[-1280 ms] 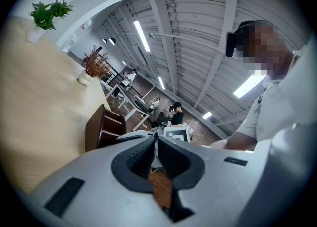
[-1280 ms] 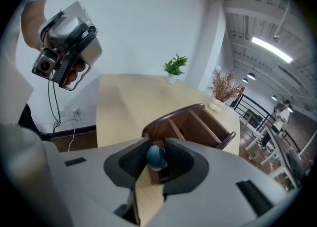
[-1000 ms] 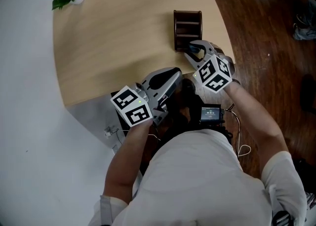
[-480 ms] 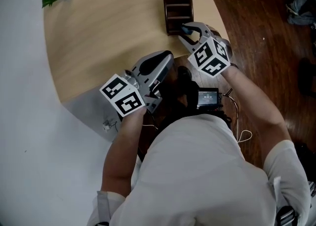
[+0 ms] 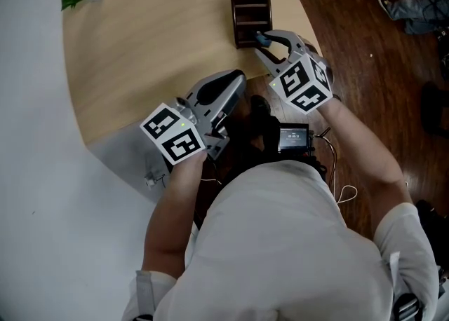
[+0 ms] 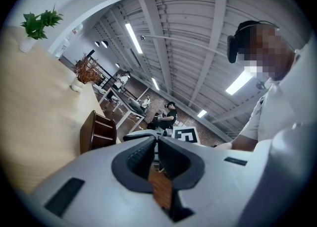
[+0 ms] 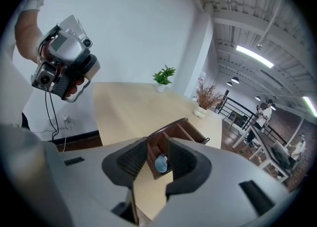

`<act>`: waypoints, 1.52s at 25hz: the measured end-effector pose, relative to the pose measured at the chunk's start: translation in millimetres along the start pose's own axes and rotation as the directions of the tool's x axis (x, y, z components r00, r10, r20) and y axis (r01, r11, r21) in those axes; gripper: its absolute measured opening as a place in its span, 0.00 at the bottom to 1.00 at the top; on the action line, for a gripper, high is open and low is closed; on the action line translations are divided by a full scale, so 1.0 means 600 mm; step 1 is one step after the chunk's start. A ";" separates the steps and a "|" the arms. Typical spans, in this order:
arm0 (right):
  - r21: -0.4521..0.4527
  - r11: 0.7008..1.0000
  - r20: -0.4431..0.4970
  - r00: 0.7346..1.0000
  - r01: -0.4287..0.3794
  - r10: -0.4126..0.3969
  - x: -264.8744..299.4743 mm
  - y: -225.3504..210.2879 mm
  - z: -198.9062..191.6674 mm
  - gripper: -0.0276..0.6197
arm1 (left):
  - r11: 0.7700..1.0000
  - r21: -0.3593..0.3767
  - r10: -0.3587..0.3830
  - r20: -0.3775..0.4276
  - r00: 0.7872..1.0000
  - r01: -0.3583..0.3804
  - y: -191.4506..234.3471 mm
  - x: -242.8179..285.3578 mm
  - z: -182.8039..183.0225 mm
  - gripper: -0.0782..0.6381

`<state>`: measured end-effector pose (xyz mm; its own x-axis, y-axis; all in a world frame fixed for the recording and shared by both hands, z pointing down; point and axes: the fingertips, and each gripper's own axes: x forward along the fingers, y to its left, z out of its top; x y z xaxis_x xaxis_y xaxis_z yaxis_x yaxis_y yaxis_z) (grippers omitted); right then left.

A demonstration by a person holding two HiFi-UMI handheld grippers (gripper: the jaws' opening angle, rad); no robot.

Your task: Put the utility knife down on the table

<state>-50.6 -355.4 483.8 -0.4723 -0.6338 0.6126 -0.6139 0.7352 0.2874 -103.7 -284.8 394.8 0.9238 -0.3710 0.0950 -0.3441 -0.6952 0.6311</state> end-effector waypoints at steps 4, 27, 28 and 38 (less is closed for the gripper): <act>0.049 0.999 0.030 0.999 0.008 -0.010 -0.030 0.005 0.016 0.21 | 1.000 0.005 -0.005 0.013 1.000 0.005 -0.012 -0.012 0.001 0.12; 0.226 0.974 0.067 0.997 0.020 -0.036 -0.147 0.041 0.041 0.20 | 0.998 0.042 -0.048 0.051 0.998 0.046 -0.089 -0.063 0.010 0.12; 0.236 0.972 0.068 0.997 0.023 -0.040 -0.152 0.041 0.042 0.20 | 0.998 0.043 -0.051 0.054 0.997 0.048 -0.093 -0.066 0.010 0.12; 0.338 0.941 0.095 0.993 0.028 -0.064 -0.211 0.059 0.040 0.05 | 0.996 0.048 -0.084 0.068 0.994 0.081 -0.137 -0.094 0.003 0.12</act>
<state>-27.8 -254.9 398.8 -0.4900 -0.6991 0.5207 -0.8045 0.5927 0.0387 -128.0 -207.6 335.8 0.9358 -0.3523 -0.0115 -0.2756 -0.7516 0.5993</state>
